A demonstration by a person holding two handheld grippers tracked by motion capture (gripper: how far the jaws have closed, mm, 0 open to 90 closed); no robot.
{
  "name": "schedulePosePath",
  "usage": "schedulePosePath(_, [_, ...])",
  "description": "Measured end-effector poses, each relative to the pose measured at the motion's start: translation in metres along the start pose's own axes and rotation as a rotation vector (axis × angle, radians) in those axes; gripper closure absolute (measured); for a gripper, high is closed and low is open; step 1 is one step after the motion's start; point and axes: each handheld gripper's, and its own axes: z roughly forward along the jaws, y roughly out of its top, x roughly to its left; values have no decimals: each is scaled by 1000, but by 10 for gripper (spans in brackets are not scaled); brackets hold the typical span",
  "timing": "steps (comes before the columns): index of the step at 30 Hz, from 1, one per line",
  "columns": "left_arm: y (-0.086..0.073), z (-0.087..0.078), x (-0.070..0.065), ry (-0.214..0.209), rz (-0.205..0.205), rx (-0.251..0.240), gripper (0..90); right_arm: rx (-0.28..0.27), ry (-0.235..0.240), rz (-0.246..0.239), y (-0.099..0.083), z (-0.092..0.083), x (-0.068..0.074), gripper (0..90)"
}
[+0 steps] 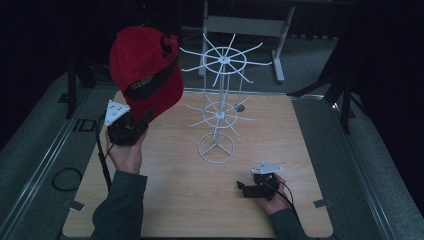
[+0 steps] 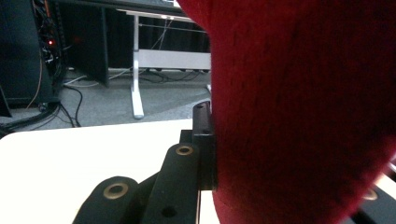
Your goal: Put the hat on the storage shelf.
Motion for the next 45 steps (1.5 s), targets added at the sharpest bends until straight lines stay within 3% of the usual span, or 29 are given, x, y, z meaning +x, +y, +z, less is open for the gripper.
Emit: schedulePosePath(45, [14,-8,-9,-47,-10,-69,850,0,0,0,0,0,0,163])
